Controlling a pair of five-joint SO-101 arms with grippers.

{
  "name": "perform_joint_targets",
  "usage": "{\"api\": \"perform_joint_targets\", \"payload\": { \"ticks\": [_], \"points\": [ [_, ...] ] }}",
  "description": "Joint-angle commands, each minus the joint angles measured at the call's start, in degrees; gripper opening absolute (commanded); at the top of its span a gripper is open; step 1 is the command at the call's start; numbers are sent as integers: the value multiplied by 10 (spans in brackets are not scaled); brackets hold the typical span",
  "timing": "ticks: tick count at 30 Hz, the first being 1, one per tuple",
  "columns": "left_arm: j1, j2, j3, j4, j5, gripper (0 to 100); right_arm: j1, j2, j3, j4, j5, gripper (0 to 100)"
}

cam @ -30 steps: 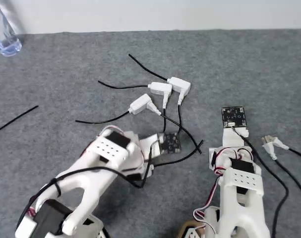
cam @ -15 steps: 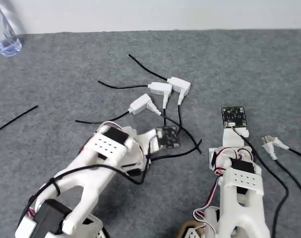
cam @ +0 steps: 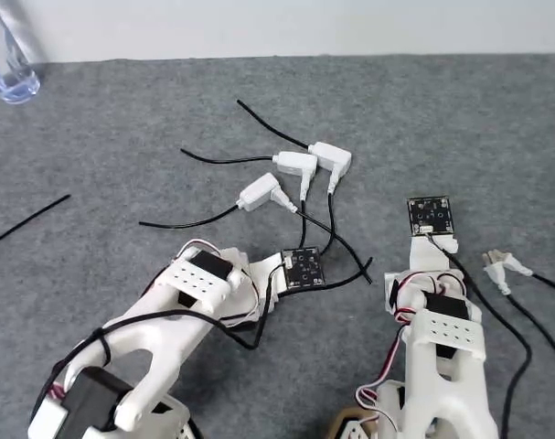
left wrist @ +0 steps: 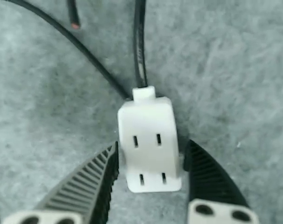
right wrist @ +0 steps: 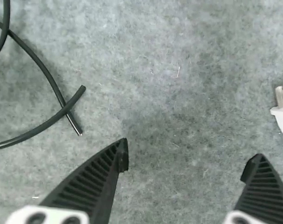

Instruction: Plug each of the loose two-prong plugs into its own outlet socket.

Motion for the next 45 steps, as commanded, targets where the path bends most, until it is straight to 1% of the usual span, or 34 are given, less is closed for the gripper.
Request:
{"api": "perform_joint_targets", "payload": {
  "ticks": [1, 4, 8, 13, 20, 22, 24, 27, 29, 33, 39, 40, 43, 45],
  "points": [
    [15, -5, -3, -13, 1, 124, -4, -8, -3, -15, 8, 375],
    [39, -5, -2, -13, -1, 10, -1, -10, -3, -15, 8, 375],
    [71, -8, 1, -12, 0, 14, 0, -12, -3, -15, 8, 375],
    [108, -10, -2, 26, 0, 14, 0, -12, -3, -15, 8, 375],
    [110, -11, -4, 43, 2, 17, 0, -12, -3, -15, 8, 375],
    [108, -11, -16, 52, 25, 54, 0, -12, -3, -13, 8, 375],
    [97, -11, -38, 71, 62, 128, 0, -12, -3, -11, 8, 375],
    [84, -11, -69, 107, 55, 239, 0, -12, -3, -11, 8, 375],
    [84, -11, -81, 121, 54, 272, 0, -12, -3, -10, 8, 375],
    [84, -11, -102, 138, 54, 273, 0, -12, -3, -10, 8, 375],
    [85, -11, -158, 209, 62, 273, 15, -13, -3, -11, 6, 375],
    [84, -13, -178, 225, 70, 272, 18, -13, -3, -13, 4, 375],
    [82, -56, -243, 255, 153, 272, 11, -13, -3, -15, 4, 375],
    [82, -103, -273, 271, 192, 272, 4, -13, -3, -14, 6, 375]
  ]
}}
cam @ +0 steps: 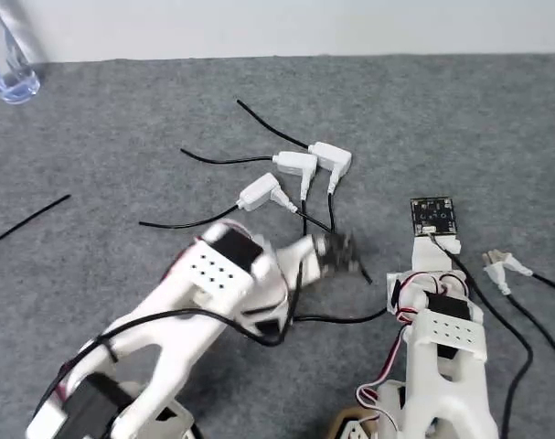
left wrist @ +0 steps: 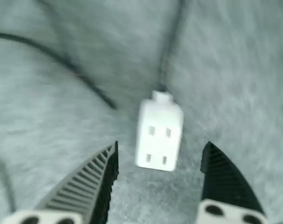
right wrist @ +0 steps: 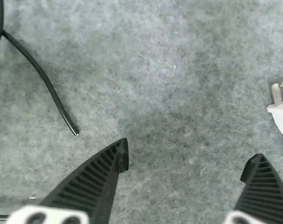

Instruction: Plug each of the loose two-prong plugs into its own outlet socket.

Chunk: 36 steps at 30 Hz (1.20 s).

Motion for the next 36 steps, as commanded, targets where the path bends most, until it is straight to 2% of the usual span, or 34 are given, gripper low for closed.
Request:
{"api": "perform_joint_targets", "payload": {
  "ticks": [1, 3, 6, 11, 15, 18, 22, 26, 30, 33, 36],
  "points": [
    [-3, -102, -87, 45, 95, 272, -5, -13, -5, -10, 5, 375],
    [-9, -146, -93, 64, 123, 272, 1, -14, -19, -3, 5, 375],
    [-62, -205, -92, 83, 171, 272, 13, -10, -95, 99, 2, 375],
    [-255, -299, -101, 97, 186, 272, 9, -7, -229, 256, 9, 375],
    [-417, -346, -73, 98, 185, 272, 26, -6, -332, 373, 79, 371],
    [-498, -360, 3, 62, 185, 272, 51, -6, -402, 456, 127, 314],
    [-520, -360, 154, -30, 184, 272, 94, 1, -464, 513, 182, 228],
    [-522, -359, 304, -170, 185, 272, 133, 74, -502, 537, 237, 224],
    [-520, -358, 407, -267, 191, 272, 198, 196, -540, 497, 273, 223],
    [-520, -362, 451, -311, 210, 272, 232, 283, -575, 470, 298, 220],
    [-520, -363, 450, -309, 221, 272, 243, 358, -593, 444, 315, 220]
  ]
}}
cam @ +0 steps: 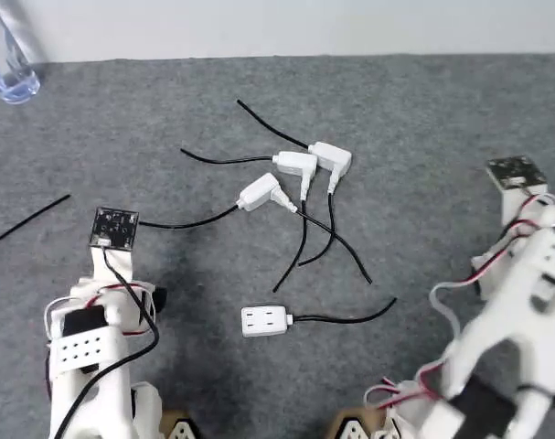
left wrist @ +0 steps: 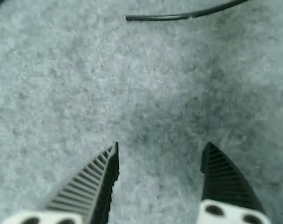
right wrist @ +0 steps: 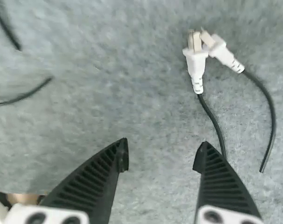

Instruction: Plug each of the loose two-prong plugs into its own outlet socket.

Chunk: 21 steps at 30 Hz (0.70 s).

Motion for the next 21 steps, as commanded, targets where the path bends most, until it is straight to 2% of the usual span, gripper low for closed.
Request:
{"api": "perform_joint_targets", "payload": {
  "ticks": [1, 11, 15, 21],
  "points": [
    [-2, -13, 1, -24, 20, 272, 15, 78, -49, -46, 18, 220],
    [-1, -13, 6, -23, 19, 272, 12, 247, -135, -138, 59, 220],
    [4, -13, 6, -25, 18, 272, 11, 320, -194, -124, 60, 210],
    [27, -13, 7, -25, 18, 272, 1, 393, -260, -109, 60, 15]
  ]
}}
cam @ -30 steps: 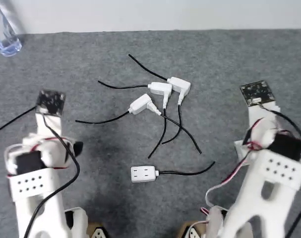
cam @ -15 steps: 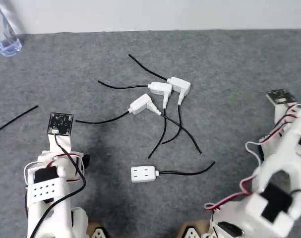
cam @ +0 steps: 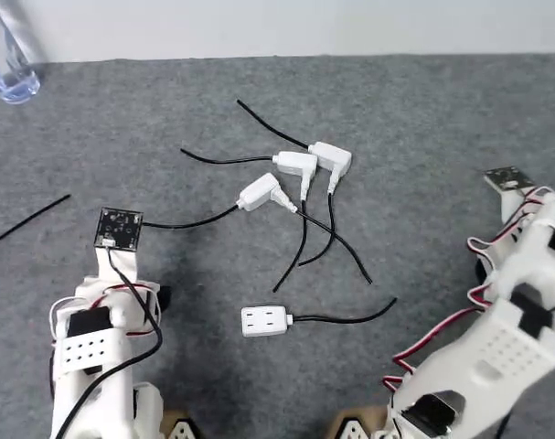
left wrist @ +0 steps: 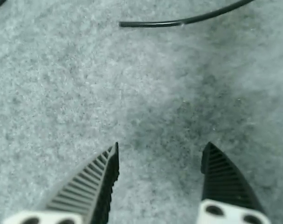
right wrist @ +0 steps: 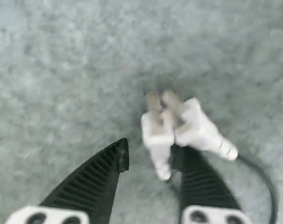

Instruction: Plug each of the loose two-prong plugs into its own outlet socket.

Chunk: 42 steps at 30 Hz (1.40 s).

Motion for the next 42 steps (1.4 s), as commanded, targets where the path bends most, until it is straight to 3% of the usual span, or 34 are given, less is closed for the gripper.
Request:
{"api": "perform_joint_targets", "payload": {
  "ticks": [1, 6, 11, 18, 25, 30, 35, 42],
  "points": [
    [7, -10, -3, -14, 2, 272, -9, 15, -53, 10, 5, 6],
    [9, -10, 1, -25, 1, 272, -13, 10, -66, 36, 11, 9],
    [10, -11, 2, -25, 1, 272, -49, -61, -90, 168, 68, 9],
    [10, -11, 3, -25, 1, 272, -110, -137, -87, 309, 282, 9],
    [10, -11, 3, -25, 1, 272, -197, -139, 3, 312, 435, 9],
    [11, -11, 3, -25, 1, 272, -321, -121, 54, 309, 440, 9],
    [11, -11, 3, -25, 1, 272, -432, -87, 54, 297, 397, 9],
    [11, -11, 3, -25, 1, 272, -458, -42, 54, 216, 397, 9]
  ]
}}
